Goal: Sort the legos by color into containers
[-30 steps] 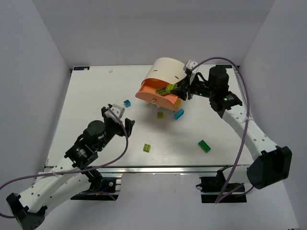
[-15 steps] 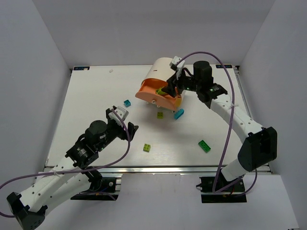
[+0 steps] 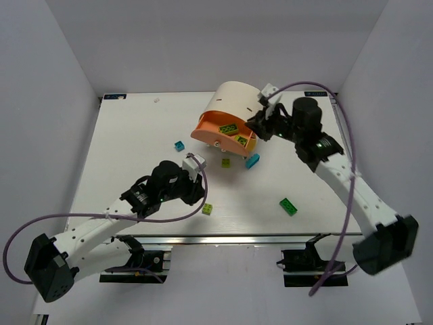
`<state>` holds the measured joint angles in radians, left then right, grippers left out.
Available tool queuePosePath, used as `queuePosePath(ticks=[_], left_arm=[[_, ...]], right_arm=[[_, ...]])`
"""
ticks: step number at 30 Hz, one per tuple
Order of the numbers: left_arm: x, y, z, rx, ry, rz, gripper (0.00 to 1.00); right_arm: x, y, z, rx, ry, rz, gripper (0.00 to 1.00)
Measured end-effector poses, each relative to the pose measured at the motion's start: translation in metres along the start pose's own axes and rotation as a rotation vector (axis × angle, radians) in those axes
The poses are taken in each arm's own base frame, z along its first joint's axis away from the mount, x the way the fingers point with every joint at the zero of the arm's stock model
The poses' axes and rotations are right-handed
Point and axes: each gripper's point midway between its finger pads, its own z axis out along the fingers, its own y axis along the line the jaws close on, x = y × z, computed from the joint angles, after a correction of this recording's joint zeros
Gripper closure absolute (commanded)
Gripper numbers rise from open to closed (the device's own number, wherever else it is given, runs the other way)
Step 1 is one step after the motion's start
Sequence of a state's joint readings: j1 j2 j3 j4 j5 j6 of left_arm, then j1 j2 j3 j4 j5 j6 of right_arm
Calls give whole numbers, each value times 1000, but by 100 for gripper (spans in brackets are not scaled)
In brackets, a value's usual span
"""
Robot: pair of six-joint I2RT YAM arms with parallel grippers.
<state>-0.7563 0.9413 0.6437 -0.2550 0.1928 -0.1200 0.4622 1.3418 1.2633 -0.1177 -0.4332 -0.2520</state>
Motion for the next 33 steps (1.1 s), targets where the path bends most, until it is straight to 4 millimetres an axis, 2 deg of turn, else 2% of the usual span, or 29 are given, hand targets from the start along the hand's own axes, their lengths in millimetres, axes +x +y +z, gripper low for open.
queuePosePath(ticks=[1, 3, 5, 6, 7, 9, 14, 16, 18, 27, 30, 31, 33], left_arm=[[6, -2, 3, 7, 29, -29, 66], [15, -3, 9, 4, 77, -92, 54], [27, -3, 14, -10, 131, -158, 42], [33, -2, 16, -21, 160, -193, 36], [39, -1, 18, -35, 187, -221, 34], [54, 3, 22, -73, 243, -273, 26], [90, 15, 31, -189, 368, -352, 20], [99, 19, 34, -226, 397, -366, 19], [106, 21, 39, -260, 423, -370, 18], [116, 20, 63, -335, 453, -343, 22], [114, 18, 70, -360, 447, -330, 33], [114, 18, 72, -373, 446, -324, 44], [114, 18, 75, -398, 437, -317, 56]], right_arm=[[-4, 1, -16, 37, -15, 3, 89], [-13, 4, -47, 97, -58, -3, 88], [-14, 12, -76, 132, -92, -7, 61], [-8, 17, -85, 139, -94, -6, 41], [1, 22, -92, 137, -90, 3, 11], [25, 32, -100, 131, -72, 4, 11], [113, 49, -104, 106, 65, 84, 11], [134, 53, -106, 99, 111, 119, 11], [137, 54, -108, 97, 113, 125, 11], [121, 57, -115, 85, 51, 97, 11], [119, 57, -116, 85, 45, 94, 11], [118, 57, -117, 85, 44, 93, 11], [118, 57, -117, 84, 41, 91, 11]])
